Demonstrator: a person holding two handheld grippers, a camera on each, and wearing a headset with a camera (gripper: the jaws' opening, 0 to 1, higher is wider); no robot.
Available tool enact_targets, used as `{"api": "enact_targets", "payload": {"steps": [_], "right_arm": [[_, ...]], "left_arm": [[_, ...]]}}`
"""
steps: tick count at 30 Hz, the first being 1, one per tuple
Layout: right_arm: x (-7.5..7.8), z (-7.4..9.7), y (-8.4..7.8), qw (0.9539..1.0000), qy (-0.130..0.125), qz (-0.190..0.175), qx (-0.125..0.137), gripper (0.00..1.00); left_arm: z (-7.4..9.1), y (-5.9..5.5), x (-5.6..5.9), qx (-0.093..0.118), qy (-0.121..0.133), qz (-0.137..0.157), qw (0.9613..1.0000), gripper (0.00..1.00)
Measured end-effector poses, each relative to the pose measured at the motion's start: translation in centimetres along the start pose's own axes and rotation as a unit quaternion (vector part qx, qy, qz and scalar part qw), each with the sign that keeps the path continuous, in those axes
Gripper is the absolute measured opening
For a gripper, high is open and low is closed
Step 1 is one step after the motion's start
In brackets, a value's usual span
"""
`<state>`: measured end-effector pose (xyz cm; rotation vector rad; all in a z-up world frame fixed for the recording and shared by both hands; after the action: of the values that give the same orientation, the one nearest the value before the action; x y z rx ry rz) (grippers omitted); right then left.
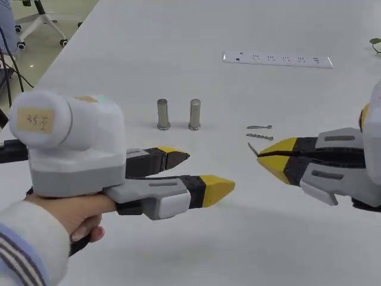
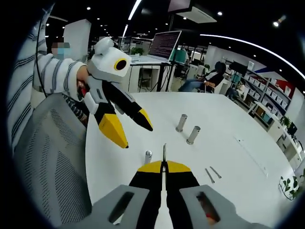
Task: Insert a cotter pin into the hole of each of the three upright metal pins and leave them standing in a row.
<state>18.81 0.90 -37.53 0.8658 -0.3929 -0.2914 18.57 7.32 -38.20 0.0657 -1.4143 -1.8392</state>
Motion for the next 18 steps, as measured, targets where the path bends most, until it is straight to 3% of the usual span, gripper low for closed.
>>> {"api": "enact_targets", "payload": {"steps": [7, 18], "right_arm": [[-2.1, -0.6, 0.5, 0.9997, 0.020, 0.011, 0.001, 0.00], [-3.7, -1.1, 0.7, 0.9977, 0.036, 0.055, -0.011, 0.00]], "left_arm": [[-0.3, -0.1, 0.8, -0.011, -0.019, 0.008, 0.9997, 0.43], [-0.5, -0.6, 2.1, -0.024, -0.048, 0.033, 0.9980, 0.26]]}}
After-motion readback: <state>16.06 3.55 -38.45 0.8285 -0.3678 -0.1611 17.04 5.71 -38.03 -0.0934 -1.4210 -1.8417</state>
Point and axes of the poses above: the centre of the closed fingertips' face, and the gripper's own axes: z roughly backward along the fingers, x roughly to its right, y roughly out of its top, the point moved 1 cm from there along z, roughly backward along the fingers
